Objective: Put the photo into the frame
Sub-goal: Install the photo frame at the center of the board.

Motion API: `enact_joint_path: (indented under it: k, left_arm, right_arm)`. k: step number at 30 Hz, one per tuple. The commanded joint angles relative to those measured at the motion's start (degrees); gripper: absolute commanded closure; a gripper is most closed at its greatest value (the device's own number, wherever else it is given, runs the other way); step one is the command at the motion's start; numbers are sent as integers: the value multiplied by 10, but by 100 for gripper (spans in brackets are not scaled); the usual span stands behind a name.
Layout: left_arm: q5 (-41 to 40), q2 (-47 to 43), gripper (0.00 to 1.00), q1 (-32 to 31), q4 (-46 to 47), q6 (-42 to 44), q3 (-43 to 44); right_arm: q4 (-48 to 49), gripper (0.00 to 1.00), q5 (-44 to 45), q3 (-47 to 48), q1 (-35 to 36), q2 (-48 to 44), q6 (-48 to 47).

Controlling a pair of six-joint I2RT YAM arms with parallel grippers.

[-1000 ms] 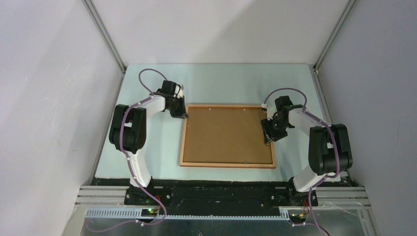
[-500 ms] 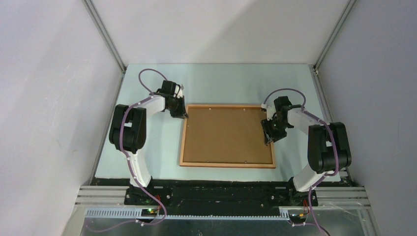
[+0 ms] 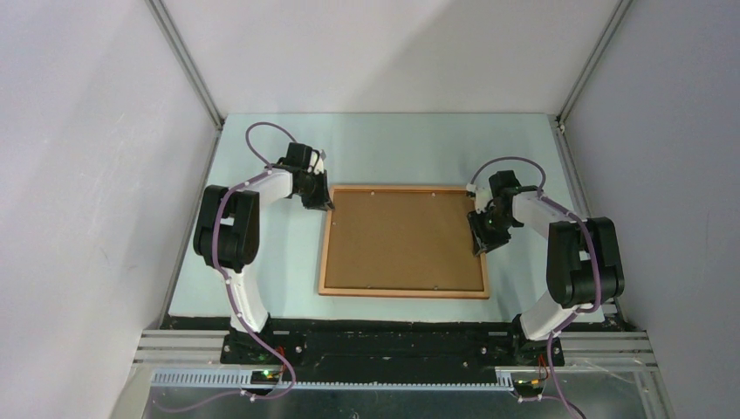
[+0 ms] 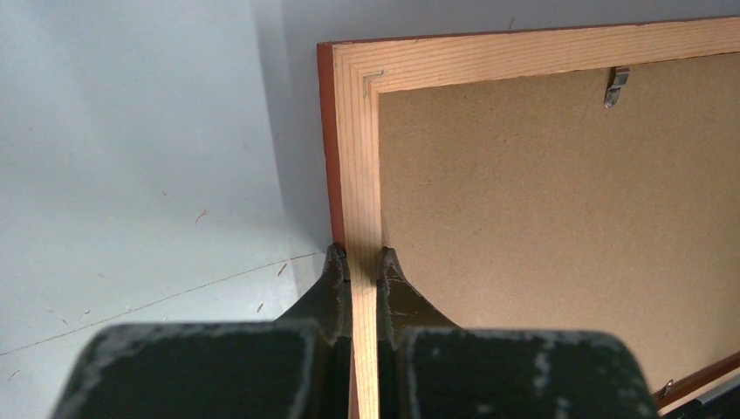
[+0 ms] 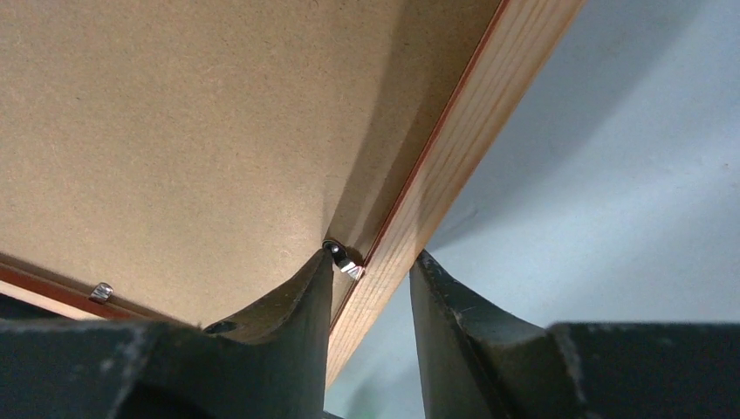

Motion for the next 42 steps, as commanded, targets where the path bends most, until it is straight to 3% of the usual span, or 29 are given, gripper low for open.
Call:
enact_joint_path:
  k: [1,42]
  left_arm:
    - [35,26,100,-8,-9,13,-16]
    - [37,34,100,-8,-9,16,-13]
  right_arm:
    - [11,63,-7,-1,2,-1,-12]
    - [2,67,-18,11,-5,24,-118]
